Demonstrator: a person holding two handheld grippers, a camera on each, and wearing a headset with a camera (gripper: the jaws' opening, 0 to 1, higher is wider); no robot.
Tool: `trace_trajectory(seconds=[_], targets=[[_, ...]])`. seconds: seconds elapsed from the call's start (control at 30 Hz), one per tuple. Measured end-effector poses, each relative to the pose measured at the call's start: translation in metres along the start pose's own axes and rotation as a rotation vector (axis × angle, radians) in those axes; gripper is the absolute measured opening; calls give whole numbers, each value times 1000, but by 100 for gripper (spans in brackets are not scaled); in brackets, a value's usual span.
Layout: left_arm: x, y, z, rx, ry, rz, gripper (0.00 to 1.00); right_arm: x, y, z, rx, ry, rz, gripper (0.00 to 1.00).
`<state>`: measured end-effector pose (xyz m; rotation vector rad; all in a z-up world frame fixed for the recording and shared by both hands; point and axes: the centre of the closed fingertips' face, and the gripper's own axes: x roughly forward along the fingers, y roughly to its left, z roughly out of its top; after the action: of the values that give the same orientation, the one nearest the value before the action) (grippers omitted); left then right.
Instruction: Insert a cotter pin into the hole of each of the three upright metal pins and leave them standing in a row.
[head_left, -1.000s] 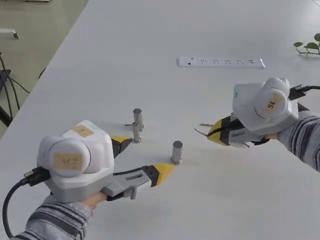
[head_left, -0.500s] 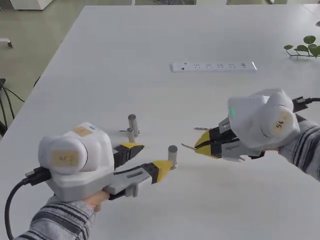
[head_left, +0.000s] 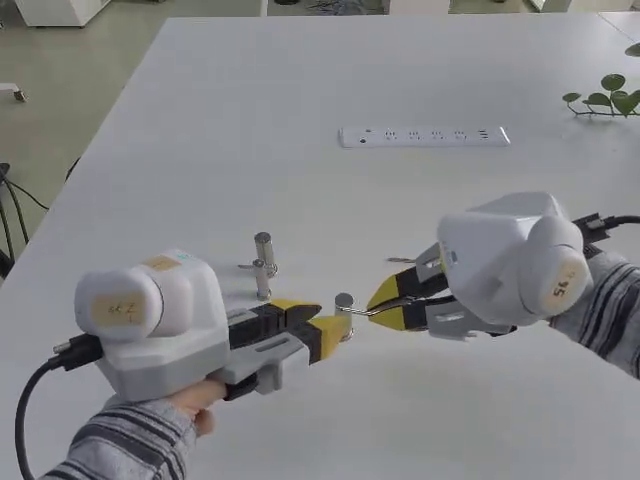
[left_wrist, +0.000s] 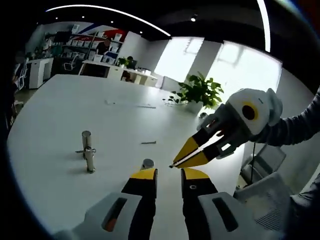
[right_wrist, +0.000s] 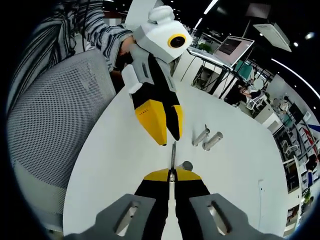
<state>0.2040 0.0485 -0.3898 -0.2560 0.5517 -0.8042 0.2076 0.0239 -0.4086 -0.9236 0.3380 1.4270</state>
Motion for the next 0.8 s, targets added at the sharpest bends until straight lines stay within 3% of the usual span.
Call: trace_trajectory(seconds=[0.17,0.57,0.8], targets=[[2,-4,0,-47,-11,-18,10,1,2,8,-28,-6,4,0],[2,-7,-1,-97,-11,-23,0,2,6,18,-59,-15,13,0],[1,-5,-3,-135,-21,-27,0,3,7,20,-67,-15,15,0]])
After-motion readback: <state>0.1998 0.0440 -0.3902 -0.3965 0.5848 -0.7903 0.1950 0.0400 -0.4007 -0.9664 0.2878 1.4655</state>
